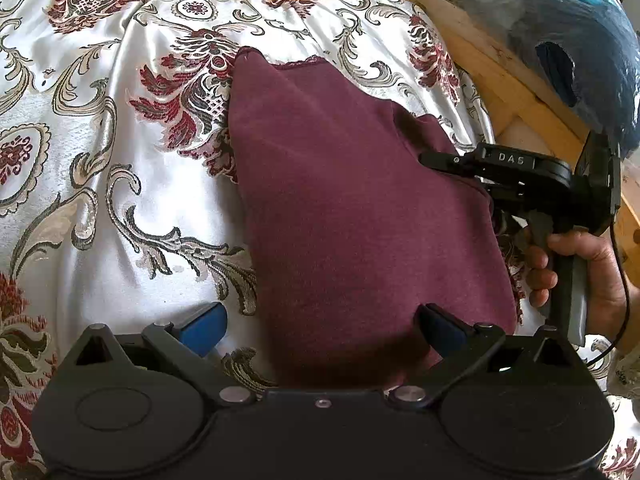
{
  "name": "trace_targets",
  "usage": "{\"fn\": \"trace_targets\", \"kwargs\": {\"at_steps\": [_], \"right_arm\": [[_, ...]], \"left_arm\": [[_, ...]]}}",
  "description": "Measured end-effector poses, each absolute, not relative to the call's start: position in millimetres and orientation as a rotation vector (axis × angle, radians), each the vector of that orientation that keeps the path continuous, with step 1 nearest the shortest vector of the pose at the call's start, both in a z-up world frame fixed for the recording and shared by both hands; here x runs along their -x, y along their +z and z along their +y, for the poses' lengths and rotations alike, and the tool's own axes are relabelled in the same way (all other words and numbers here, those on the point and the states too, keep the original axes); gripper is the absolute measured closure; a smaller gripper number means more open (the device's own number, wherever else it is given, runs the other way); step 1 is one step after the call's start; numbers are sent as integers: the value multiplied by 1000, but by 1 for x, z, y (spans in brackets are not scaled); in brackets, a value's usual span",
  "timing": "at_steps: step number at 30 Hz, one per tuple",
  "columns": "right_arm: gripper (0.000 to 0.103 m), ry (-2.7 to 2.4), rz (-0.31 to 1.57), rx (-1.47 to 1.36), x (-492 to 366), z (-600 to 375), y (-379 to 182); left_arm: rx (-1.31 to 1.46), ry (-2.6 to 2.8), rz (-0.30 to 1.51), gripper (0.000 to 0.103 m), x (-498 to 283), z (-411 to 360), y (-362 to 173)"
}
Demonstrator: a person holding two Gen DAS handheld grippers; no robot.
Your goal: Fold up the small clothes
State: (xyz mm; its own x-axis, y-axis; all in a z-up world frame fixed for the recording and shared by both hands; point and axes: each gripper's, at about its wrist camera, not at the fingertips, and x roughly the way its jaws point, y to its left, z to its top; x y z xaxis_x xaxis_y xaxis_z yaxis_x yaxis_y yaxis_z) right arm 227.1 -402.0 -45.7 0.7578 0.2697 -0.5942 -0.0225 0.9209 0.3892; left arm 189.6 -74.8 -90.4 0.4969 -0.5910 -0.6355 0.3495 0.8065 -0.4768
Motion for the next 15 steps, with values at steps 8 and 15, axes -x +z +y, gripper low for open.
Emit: {"fn": "trace_targets", "kwargs": {"at_steps": [8,15], "right_arm": [[54,166,679,-380,-226,-400,-43],[37,196,673,-419,-236,-397,-37]], "left_arm": [[443,-638,831,17,-200,-58,-86],[577,-682,948,17,-217,-54,-106]]}}
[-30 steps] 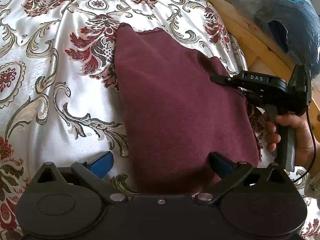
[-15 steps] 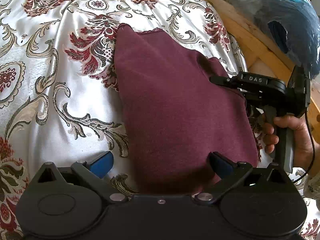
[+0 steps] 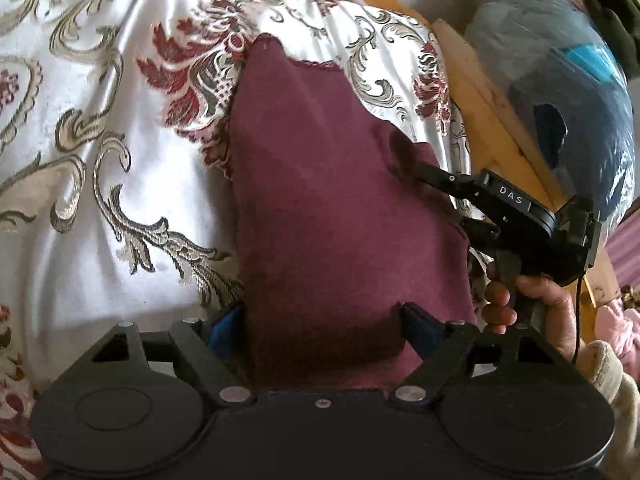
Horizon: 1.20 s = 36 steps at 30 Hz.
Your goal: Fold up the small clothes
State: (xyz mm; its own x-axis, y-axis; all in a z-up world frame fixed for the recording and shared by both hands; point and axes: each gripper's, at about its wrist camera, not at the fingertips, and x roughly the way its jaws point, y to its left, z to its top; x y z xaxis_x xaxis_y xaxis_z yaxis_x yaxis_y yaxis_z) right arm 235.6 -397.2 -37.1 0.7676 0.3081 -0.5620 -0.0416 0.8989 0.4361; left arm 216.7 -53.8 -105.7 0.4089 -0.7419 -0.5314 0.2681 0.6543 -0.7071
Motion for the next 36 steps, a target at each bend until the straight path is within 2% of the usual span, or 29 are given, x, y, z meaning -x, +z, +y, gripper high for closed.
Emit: {"fn": "trace_targets", "kwargs": {"at_steps": [3,5,7,10,18,22,24,36], "right_arm": [[38,184,687,-364,-236,-389,-38],[46,174,682,-343,-234,-385,-39],[60,158,685,-336,-233,-384,-40],[66,152,685,-352,-232,-386,-41],[69,164,672,-372,-230,-389,-39],[78,176,655,-359,-227,-387,-36],[79,191,633,-340,-224,-383,-32],[81,302,494,-249,-215,-343,17]], "left_arm": [[629,-686,983,17,-222,-51,-109],[648,-686,995,18,-225,-49,-111],[648,-687,1004,21,-226,-50,-111],[651,-685,1015,27,-228,-51,-112],[633,-672,1031,33,-231,-52,-109],[629,-664,1031,36,-231,-51,-106],[605,-659,1022,40,-230,-52,-102],[425,-611,872,47,-220,-51,-61]]}}
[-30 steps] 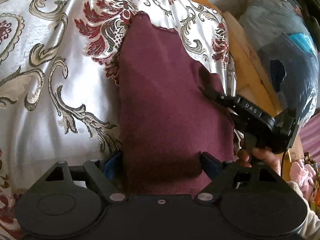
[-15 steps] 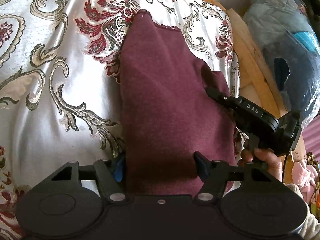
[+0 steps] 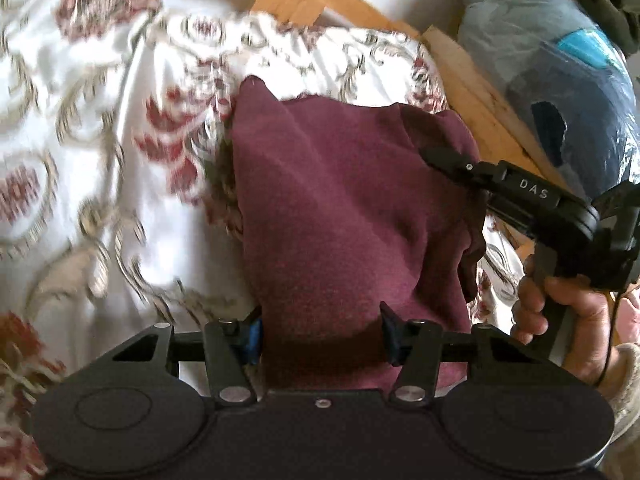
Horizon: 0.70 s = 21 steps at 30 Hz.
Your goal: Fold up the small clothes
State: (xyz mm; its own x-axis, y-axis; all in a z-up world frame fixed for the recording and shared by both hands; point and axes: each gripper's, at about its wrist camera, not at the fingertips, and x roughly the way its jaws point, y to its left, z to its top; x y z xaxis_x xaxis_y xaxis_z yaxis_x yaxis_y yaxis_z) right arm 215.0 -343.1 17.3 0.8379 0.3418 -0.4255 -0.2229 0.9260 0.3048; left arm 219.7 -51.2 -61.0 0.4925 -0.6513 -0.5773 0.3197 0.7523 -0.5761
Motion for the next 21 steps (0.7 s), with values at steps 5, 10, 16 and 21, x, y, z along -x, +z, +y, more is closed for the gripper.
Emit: {"fn": "trace_targets", "kwargs": {"at_steps": [5,10,16,21], "right_arm": [[81,362,434,-223,-229,-315,36],[81,422,394,-183,-263,-275,51],[81,448,475,-176,-321,-231,37],[81,411,567,-125,-349,-210,5]], "left_arm": [[388,-552,769,47,-223,-29,-41],[386,-455,677,47,-236,3,-28],[453,-339,707,47,-260,40,-42],[481,-288,771,46,-271,49,-60]]}}
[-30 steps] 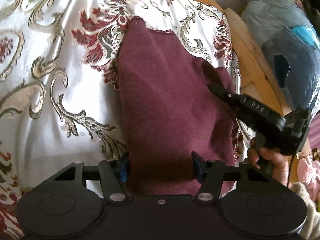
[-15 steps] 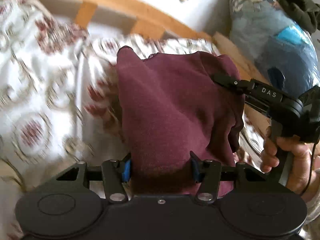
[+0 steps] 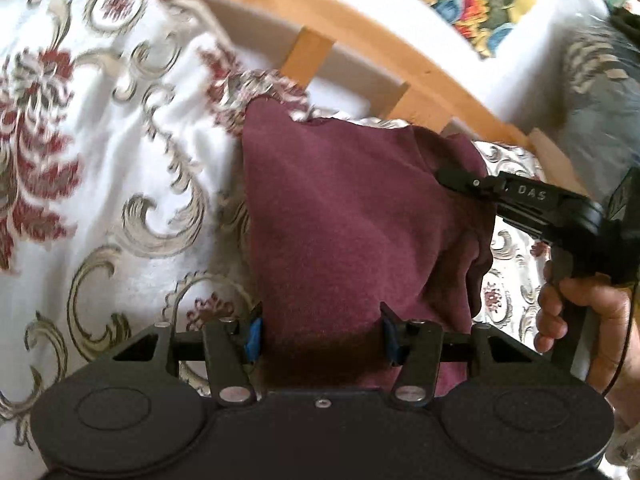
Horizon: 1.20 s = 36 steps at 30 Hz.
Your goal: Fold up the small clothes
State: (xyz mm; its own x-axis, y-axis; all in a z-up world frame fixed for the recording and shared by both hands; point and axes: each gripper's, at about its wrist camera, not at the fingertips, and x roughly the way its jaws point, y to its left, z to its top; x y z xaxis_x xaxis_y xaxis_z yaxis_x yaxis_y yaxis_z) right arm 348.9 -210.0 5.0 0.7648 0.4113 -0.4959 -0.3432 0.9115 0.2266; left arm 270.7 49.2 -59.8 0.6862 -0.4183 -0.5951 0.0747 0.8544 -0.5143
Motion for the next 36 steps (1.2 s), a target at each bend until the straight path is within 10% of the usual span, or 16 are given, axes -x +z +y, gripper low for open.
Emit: {"fn": "trace_targets", "kwargs": {"at_steps": [5,13,36], "right_arm": [[74,366,604,-152,-358,-223,-13],[29,375,601,-180,-342,-237,-10],[7,198,613,-46,-320,-238,-42]], "left_arm": [[469,-288,786,42,-268,45,-66],[469,-272,798,40,-270,42,-72],[501,-268,830,21,-272,42,-76]]}}
